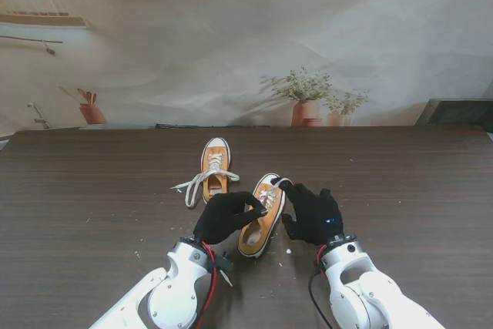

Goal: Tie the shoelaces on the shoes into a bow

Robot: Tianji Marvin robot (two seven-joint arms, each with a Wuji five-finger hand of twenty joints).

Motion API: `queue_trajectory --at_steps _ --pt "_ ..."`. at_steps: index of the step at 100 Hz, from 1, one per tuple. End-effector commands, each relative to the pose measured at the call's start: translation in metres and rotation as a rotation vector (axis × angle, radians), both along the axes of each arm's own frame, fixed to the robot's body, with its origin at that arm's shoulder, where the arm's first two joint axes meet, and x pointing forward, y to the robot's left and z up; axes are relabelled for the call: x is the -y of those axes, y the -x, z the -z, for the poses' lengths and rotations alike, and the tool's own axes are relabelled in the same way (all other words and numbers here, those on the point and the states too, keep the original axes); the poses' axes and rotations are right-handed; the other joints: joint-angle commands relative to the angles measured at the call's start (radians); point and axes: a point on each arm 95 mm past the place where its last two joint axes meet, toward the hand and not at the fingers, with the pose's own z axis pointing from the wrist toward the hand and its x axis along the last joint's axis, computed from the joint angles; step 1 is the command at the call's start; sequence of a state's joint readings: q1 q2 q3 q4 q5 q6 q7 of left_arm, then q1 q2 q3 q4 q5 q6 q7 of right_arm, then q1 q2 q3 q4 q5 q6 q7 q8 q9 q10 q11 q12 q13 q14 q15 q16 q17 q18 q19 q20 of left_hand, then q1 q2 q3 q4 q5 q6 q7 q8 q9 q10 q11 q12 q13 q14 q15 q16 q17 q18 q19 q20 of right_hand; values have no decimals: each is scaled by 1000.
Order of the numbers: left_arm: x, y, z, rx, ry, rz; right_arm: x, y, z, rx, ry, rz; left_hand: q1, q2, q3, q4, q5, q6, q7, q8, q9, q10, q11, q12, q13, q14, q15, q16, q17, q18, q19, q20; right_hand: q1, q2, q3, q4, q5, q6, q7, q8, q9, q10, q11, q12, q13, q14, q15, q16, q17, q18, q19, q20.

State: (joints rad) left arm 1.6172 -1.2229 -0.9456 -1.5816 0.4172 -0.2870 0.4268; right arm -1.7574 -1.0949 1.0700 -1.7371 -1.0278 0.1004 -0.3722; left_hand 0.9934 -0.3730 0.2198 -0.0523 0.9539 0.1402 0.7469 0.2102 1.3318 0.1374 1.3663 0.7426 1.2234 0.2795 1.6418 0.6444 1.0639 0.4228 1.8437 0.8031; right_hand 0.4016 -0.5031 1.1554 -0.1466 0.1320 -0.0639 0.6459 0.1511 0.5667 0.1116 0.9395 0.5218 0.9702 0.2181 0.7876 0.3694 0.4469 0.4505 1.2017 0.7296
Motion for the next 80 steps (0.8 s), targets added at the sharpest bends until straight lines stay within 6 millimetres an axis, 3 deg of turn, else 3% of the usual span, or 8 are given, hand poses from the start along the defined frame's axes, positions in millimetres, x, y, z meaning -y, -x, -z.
queue_trajectory --at_steps 1,13,33,38,47,53,58,80 --pt "-2 2 -1 -1 -7 -4 -2 2 1 -8 5 -21 24 14 4 22 -20 -27 -19 -4 33 4 43 -11 45 6 36 -11 35 -234 250 -5 -67 20 -36 29 -43 -66 -41 -39 -106 39 -118 -102 -129 34 -192 -43 -127 -20 -137 -91" --pt "-9 5 0 7 -9 -34 -1 3 -1 -37 -35 -38 32 8 3 24 -42 -23 -45 -24 33 6 44 -10 45 7 38 -11 35 -236 250 -3 -139 22 -75 27 -40 -183 -78 -55 -239 42 -342 -214 -335 66 -505 -148 -280 -60 -334 -245" --pt "-27 11 -2 51 -42 -92 -2 8 -3 3 -41 -25 35 11 -2 28 -58 -8 -103 -42 33 9 46 -8 44 8 42 -10 36 -240 250 4 -182 60 -235 9 -29 -311 -119 -71 -365 58 -465 -269 -435 83 -664 -236 -365 -49 -414 -354" --pt "-32 13 -3 64 -52 -106 -2 10 -3 26 -23 -3 34 11 -2 28 -56 -7 -105 -41 33 8 46 -7 45 7 42 -10 36 -240 250 4 -194 55 -265 3 -33 -351 -67 -40 -359 59 -339 -212 -371 71 -591 -184 -322 -26 -343 -342" --pt "-41 16 -4 79 -75 -121 -2 12 -4 79 2 29 34 13 -2 28 -52 -11 -108 -37 33 8 47 -7 44 7 43 -10 36 -241 250 4 -200 32 -281 -2 -34 -374 -10 -4 -400 19 207 102 -348 -6 -100 116 -159 -21 -105 -158" --pt "-46 18 -4 88 -85 -134 -3 14 -5 82 -12 28 34 13 -3 28 -49 -12 -107 -34 32 7 47 -7 44 6 43 -10 36 -242 250 4 -199 24 -273 -2 -36 -357 33 21 -295 12 281 324 -321 -51 215 202 -86 -72 64 -16" --pt "-51 19 -4 92 -90 -145 -5 15 -6 62 -57 21 35 13 -3 28 -47 -12 -107 -32 32 6 47 -7 44 5 43 -10 36 -242 250 5 -186 15 -265 -2 -38 -319 46 27 -175 1 311 409 -253 -71 357 246 -38 -96 178 50" --pt "-67 22 -8 101 -90 -185 -8 15 -6 -23 -227 -4 39 14 -4 29 -41 -15 -102 -23 32 7 48 -6 44 5 43 -11 36 -241 250 5 -134 -40 -158 -9 4 -112 84 47 267 -57 360 388 93 -86 514 209 274 -73 398 109"
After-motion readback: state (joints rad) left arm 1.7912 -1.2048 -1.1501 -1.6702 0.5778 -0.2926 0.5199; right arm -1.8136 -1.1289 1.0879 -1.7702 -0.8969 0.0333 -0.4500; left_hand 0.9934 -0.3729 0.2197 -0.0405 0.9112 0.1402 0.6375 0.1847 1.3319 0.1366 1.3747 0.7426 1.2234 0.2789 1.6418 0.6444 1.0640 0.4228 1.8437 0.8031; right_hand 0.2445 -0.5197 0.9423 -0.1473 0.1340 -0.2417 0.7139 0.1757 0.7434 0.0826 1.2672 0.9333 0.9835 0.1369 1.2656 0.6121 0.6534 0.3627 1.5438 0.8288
